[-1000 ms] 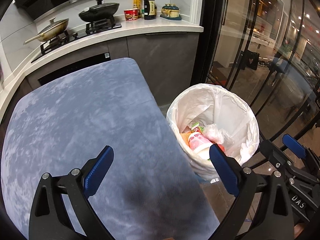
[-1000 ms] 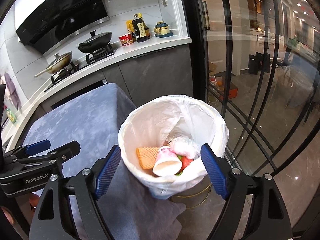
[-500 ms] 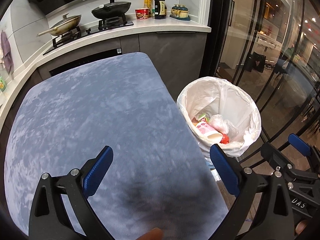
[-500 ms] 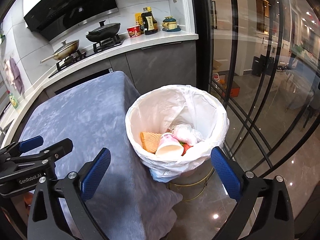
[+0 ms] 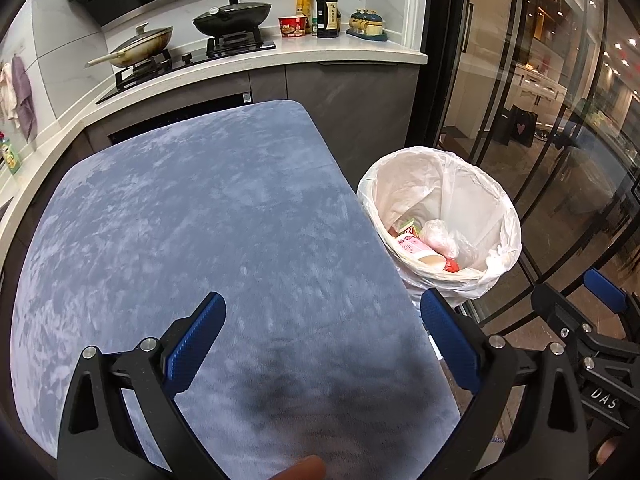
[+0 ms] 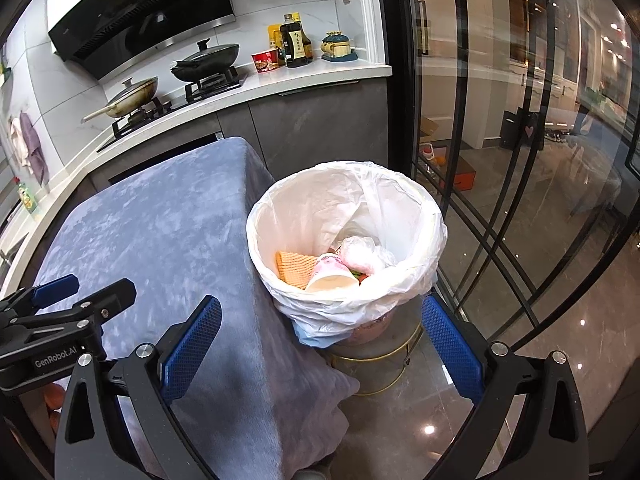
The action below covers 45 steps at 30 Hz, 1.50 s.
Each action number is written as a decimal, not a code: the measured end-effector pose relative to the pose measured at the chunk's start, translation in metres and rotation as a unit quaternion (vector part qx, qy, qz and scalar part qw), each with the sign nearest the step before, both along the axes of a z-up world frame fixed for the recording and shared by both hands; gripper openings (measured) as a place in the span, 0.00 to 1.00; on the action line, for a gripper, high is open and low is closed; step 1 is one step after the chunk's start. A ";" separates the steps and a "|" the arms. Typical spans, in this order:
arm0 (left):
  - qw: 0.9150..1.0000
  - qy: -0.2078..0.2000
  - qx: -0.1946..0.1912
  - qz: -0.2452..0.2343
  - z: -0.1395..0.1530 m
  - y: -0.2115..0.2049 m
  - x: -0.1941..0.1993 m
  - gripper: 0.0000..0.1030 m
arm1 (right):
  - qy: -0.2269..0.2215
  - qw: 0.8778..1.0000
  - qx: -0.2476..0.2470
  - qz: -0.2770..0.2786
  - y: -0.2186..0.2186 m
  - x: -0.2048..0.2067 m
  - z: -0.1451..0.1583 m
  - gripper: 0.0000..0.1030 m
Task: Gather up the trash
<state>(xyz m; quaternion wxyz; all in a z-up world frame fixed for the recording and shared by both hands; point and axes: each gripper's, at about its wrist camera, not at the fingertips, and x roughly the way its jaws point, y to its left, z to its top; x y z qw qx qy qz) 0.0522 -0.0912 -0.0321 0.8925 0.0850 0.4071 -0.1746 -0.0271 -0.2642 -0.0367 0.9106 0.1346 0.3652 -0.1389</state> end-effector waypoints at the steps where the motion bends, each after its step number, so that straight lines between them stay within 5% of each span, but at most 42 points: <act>1: 1.000 -0.001 0.000 -0.001 0.000 0.000 -0.001 0.91 | 0.000 1.000 0.001 0.000 0.000 -0.001 0.000 0.94; 45: 1.000 -0.010 0.018 -0.011 -0.001 -0.010 -0.026 0.91 | 0.006 1.000 -0.005 -0.002 0.005 -0.020 -0.007 0.94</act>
